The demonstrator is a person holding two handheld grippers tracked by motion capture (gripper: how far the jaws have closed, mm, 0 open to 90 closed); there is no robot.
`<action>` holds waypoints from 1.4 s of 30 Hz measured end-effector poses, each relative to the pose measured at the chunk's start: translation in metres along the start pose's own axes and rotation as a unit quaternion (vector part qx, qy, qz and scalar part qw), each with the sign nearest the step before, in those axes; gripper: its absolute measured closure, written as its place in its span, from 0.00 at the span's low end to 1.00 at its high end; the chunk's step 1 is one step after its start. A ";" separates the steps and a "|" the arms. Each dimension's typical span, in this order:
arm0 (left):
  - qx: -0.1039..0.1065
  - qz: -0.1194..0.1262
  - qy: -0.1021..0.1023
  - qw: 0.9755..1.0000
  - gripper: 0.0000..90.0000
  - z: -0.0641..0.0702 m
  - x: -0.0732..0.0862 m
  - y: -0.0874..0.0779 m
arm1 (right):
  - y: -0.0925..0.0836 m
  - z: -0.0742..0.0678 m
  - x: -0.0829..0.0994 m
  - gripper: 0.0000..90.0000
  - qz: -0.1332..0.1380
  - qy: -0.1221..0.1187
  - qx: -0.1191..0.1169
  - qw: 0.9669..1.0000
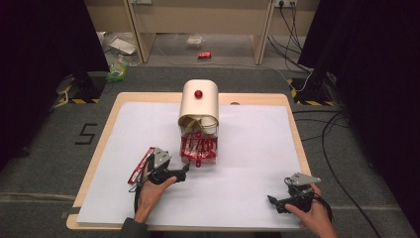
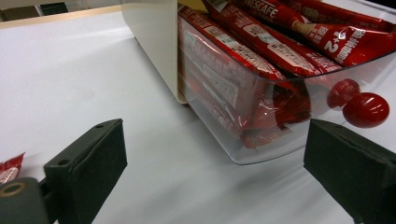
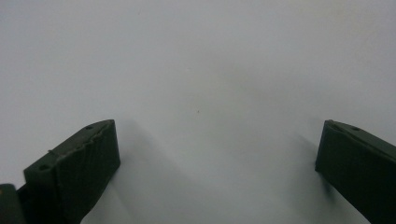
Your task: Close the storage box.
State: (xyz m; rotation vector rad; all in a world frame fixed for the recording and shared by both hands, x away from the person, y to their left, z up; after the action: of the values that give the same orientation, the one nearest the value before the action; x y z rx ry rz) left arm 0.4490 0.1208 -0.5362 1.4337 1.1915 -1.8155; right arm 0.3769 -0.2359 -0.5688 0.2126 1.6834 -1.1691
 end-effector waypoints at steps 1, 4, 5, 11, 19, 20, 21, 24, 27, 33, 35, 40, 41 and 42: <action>0.000 -0.001 0.005 1.000 0.06 0.000 -0.001 0.000 | 0.000 0.000 0.000 0.00 0.000 -0.002 0.000 1.000; -0.002 0.002 0.008 1.000 0.05 0.001 -0.007 0.002 | 0.000 0.000 0.000 0.00 0.000 0.000 0.000 1.000; -0.003 0.004 0.014 1.000 0.05 0.001 -0.009 0.003 | 0.000 0.000 0.000 0.00 0.000 0.000 0.000 1.000; -0.002 0.002 0.013 1.000 0.05 0.001 -0.012 0.007 | 0.000 0.000 0.000 0.00 0.000 0.000 0.000 1.000; -0.006 0.000 0.010 1.000 0.04 -0.003 -0.014 0.014 | 0.000 0.000 0.000 0.00 0.000 0.000 0.000 1.000; -0.006 -0.001 0.008 1.000 0.04 -0.004 -0.014 0.014 | 0.000 0.000 0.000 0.00 0.000 0.000 0.000 1.000; -0.007 -0.001 0.009 1.000 0.04 -0.004 -0.014 0.015 | 0.000 0.000 0.000 0.00 0.000 0.000 0.000 1.000; -0.008 0.000 0.008 1.000 0.04 -0.005 -0.015 0.017 | 0.000 0.000 0.000 0.00 0.000 0.000 0.000 1.000; -0.009 0.002 0.002 1.000 0.04 -0.006 -0.015 0.019 | 0.000 0.000 0.000 0.00 0.000 0.000 0.000 1.000; -0.012 0.004 -0.004 1.000 0.04 -0.008 -0.015 0.022 | 0.000 0.000 0.000 0.00 0.000 0.000 0.000 1.000; -0.012 0.005 -0.004 1.000 0.04 -0.009 -0.016 0.023 | 0.000 0.000 0.000 0.00 0.000 -0.001 -0.001 1.000; -0.016 0.006 -0.007 1.000 0.04 -0.011 -0.015 0.026 | 0.000 0.000 0.000 0.00 0.000 0.000 0.000 1.000; -0.015 0.005 -0.009 1.000 0.04 -0.012 -0.015 0.026 | 0.000 0.000 0.000 0.00 0.001 -0.002 0.000 1.000; -0.016 0.004 -0.010 1.000 0.04 -0.012 -0.014 0.026 | 0.000 0.000 0.000 0.00 0.001 -0.002 0.000 1.000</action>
State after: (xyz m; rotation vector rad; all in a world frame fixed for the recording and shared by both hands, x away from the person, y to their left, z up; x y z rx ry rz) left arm 0.4808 0.1175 -0.5315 1.3963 1.1987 -1.7930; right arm 0.3772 -0.2361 -0.5688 0.2111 1.6808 -1.1671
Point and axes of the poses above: each handheld gripper's, and its own axes: y roughly forward along the jaws, x roughly out of its underside, z roughly to its right, the point moved 10 cm from there along y, roughly forward along the jaws, and after that the axes turned 10 degrees about z, right-handed, at the moved point
